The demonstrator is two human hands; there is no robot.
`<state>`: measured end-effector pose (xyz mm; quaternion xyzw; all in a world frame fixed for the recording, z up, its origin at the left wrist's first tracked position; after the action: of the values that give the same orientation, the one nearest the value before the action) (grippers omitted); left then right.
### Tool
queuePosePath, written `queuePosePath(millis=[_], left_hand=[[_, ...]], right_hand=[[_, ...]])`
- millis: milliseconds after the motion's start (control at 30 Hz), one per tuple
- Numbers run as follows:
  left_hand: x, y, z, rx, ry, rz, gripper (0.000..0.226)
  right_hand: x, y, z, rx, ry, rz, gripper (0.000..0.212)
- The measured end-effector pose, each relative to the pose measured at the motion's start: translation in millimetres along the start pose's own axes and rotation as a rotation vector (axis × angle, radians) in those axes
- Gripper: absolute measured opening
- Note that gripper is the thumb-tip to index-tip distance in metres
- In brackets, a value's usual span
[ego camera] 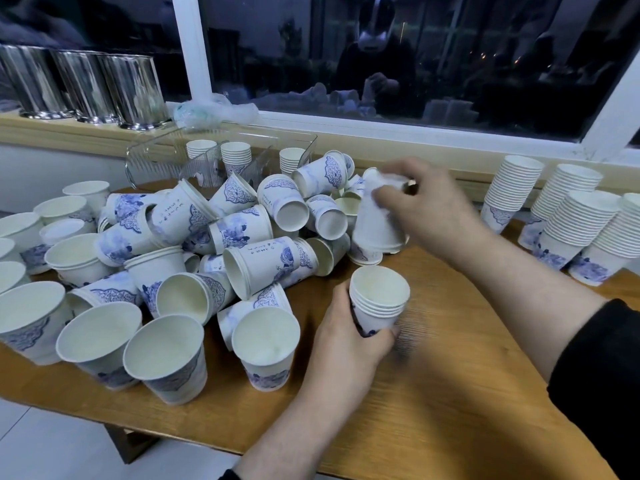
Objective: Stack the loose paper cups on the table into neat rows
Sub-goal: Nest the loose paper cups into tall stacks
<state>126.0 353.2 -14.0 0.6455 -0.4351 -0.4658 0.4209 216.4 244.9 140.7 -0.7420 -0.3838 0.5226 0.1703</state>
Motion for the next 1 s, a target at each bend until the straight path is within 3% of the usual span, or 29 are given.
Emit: queuePosePath(millis=[100, 233, 433, 600, 733, 900, 1000], left_hand=[[-2.3, 1.5, 0.4, -0.001, -0.002, 0.004, 0.066], [-5.4, 3.2, 0.0, 0.024, 0.02, -0.032, 0.068], [-2.6, 7.6, 0.2, 0.063, 0.027, -0.091, 0.072], [0.4, 8.3, -0.5, 0.108, 0.042, -0.138, 0.066], [-0.5, 6.5, -0.7, 0.126, 0.055, -0.17, 0.061], [-1.7, 7.8, -2.2, 0.135, 0.057, -0.239, 0.071], [-1.8, 10.2, -1.6, 0.156, 0.046, -0.27, 0.073]], right_hand=[[-26.4, 6.7, 4.7, -0.032, 0.009, -0.007, 0.034], [-30.9, 14.7, 18.5, -0.114, -0.258, 0.033, 0.061], [-16.4, 6.4, 36.8, -0.281, -0.608, 0.61, 0.085], [16.9, -8.8, 47.4, -0.498, -0.757, 0.954, 0.068], [29.3, -13.9, 47.5, -0.519, -0.76, 0.904, 0.064], [26.4, -16.8, 42.8, -0.564, -0.526, 0.745, 0.049], [28.2, -15.9, 39.4, -0.563, -0.52, 0.757, 0.042]])
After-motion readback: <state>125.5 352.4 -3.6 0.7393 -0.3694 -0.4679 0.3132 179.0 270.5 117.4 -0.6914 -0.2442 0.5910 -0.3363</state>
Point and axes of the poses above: each hand's wrist, its own z-axis away from the middle knuckle, its own x-axis out of the palm, y = z × x, the point moved 6 cm from there along -z, towards the middle knuckle, and after that the axes turned 2 degrees about z, right-handed, at the moved point
